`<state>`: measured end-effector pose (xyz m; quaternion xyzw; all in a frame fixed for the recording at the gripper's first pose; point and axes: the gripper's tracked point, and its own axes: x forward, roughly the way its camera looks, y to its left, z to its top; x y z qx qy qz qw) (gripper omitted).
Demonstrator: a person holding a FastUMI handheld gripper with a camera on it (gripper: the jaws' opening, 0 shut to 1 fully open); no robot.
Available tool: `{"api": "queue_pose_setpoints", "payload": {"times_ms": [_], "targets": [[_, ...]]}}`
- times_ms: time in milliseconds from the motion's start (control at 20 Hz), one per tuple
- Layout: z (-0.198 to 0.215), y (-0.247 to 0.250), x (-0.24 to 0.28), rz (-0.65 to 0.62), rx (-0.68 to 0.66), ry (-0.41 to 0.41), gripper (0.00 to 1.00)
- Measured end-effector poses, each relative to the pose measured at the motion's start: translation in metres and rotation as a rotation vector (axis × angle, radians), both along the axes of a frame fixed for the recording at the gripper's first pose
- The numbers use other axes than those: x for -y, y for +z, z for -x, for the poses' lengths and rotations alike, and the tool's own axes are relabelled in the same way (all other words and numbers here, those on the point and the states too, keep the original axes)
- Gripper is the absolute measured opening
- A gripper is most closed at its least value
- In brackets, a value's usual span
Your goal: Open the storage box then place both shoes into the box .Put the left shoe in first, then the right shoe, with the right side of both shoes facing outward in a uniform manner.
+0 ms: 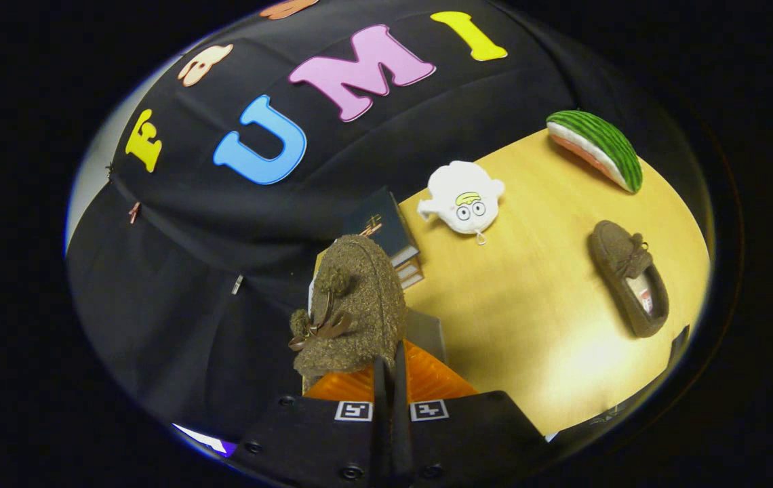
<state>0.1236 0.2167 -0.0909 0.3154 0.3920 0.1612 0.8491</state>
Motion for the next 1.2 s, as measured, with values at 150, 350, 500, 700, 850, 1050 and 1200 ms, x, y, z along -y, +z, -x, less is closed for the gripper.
{"api": "queue_pose_setpoints", "payload": {"times_ms": [150,350,500,700,850,1050,1200], "targets": [[0.003,-0.009,-0.046,-0.025,-0.039,0.022,0.05],[0.014,-0.025,-0.100,-0.006,-0.062,0.104,0.05],[0.015,-0.046,-0.123,0.028,-0.082,0.119,0.06],[0.022,-0.073,-0.138,0.075,-0.118,0.134,0.06],[0.022,-0.087,-0.145,0.084,-0.142,0.132,0.06],[0.018,-0.102,-0.149,0.114,-0.164,0.130,0.06],[0.026,-0.101,-0.163,0.065,-0.205,0.170,0.15]]}}
